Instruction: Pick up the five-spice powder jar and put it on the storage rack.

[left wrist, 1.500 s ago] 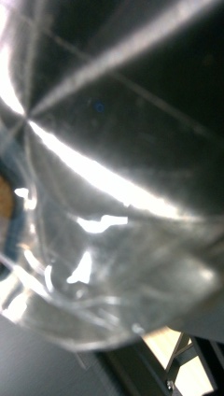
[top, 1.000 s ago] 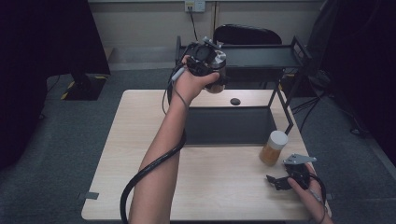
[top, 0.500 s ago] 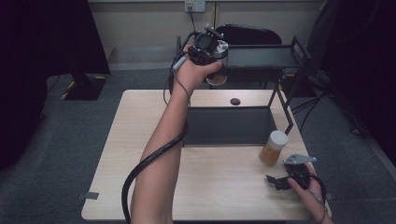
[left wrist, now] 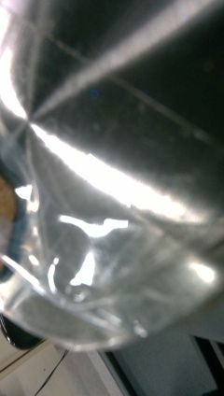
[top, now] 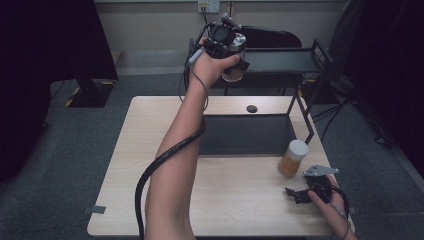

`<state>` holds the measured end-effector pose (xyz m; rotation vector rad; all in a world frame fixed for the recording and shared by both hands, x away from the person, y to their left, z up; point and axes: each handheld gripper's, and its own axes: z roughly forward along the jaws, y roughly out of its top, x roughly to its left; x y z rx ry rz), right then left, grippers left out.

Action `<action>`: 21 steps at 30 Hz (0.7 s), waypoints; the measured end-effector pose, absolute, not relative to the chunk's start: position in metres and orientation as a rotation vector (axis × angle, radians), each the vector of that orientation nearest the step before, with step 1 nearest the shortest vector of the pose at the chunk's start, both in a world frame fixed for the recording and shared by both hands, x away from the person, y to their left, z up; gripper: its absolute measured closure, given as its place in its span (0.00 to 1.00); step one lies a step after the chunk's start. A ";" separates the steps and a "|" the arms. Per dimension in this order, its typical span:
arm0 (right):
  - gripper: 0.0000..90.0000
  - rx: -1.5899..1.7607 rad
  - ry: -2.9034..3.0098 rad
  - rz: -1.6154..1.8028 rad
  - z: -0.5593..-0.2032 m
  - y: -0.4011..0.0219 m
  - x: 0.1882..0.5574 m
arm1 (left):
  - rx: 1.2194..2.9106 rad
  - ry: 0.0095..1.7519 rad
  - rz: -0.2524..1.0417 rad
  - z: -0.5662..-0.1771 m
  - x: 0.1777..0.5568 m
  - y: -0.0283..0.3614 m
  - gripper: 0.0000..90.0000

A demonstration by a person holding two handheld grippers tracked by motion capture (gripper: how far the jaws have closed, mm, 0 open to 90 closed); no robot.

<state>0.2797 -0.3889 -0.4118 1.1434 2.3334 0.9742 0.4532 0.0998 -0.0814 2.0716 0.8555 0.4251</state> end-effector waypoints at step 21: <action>0.00 1.143 2.333 0.974 -0.412 -0.389 0.280 | 2.044 0.937 0.444 -0.081 0.476 0.101 0.35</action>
